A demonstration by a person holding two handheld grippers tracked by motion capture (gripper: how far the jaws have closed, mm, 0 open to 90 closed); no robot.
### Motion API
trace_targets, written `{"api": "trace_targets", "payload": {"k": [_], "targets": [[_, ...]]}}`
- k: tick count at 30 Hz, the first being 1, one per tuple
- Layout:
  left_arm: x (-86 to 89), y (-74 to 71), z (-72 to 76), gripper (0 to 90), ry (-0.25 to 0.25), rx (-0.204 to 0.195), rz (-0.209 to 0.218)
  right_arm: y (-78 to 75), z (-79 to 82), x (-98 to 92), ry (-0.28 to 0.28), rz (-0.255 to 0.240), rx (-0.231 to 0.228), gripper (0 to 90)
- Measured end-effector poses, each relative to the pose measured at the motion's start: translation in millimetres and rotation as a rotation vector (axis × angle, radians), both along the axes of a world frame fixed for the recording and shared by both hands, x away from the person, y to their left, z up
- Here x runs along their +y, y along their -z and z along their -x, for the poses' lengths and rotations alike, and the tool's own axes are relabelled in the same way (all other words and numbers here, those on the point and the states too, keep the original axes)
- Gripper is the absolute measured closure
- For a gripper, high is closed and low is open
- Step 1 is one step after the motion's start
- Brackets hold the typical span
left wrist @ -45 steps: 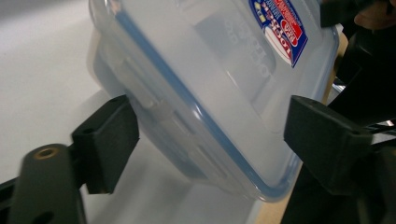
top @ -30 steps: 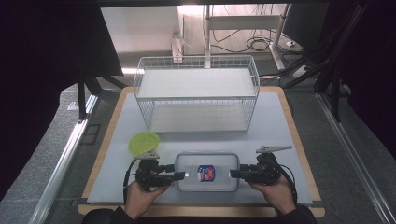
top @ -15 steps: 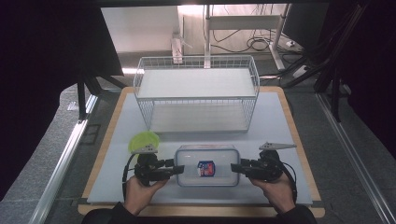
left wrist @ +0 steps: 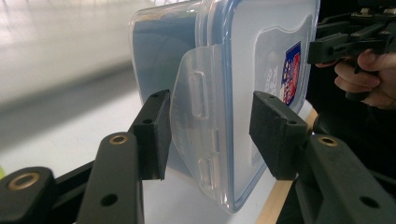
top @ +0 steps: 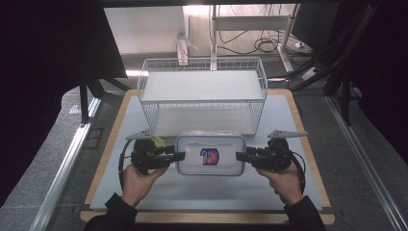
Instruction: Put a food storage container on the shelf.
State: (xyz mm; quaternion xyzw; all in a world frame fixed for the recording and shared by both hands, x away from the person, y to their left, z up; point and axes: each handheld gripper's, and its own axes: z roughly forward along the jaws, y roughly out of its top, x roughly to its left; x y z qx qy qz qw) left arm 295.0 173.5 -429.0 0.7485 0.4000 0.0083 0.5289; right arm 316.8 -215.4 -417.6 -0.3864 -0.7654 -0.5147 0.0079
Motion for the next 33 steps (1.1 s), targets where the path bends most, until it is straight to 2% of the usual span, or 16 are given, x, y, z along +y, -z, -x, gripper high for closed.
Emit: {"api": "trace_targets", "payload": {"k": [6,18,25,27,28,29,30,31,32,33], "targets": [[3.5,-14.4,-8.1,49.9,-0.007,-0.01,-0.006,-13.2,-10.4,4.2,-0.008,-0.007,-0.017,53.3],[10.7,-43.0,-32.4,49.9,-0.018,-0.038,0.009,-45.1,-36.6,12.2,-0.005,-0.011,-0.058,53.2],[15.9,-61.5,-51.2,50.0,-0.022,-0.05,0.013,-65.1,-55.4,17.5,0.0,-0.015,-0.073,53.0],[18.7,-69.6,-60.9,50.0,-0.023,-0.055,0.018,-74.9,-64.8,20.2,0.008,-0.018,-0.083,52.9],[18.7,-69.6,-60.9,50.1,-0.023,-0.055,0.018,-74.9,-64.8,20.2,0.008,-0.018,-0.083,52.9],[20.7,-74.9,-67.3,50.1,-0.022,-0.061,0.022,-81.8,-70.8,22.2,0.012,-0.017,-0.089,52.8],[20.7,-74.9,-67.3,50.1,-0.022,-0.061,0.022,-81.8,-70.8,22.2,0.012,-0.017,-0.089,52.8],[21.5,-77.5,-70.6,50.1,-0.022,-0.062,0.024,-88.5,-76.4,24.1,0.015,-0.015,-0.093,52.8],[22.4,-79.9,-73.9,50.1,-0.022,-0.064,0.028,-88.5,-76.4,24.1,0.015,-0.015,-0.093,52.8],[24.2,-84.8,-80.6,50.1,-0.019,-0.067,0.03,-94.7,-82.0,26.0,0.02,-0.015,-0.095,52.7]]}}
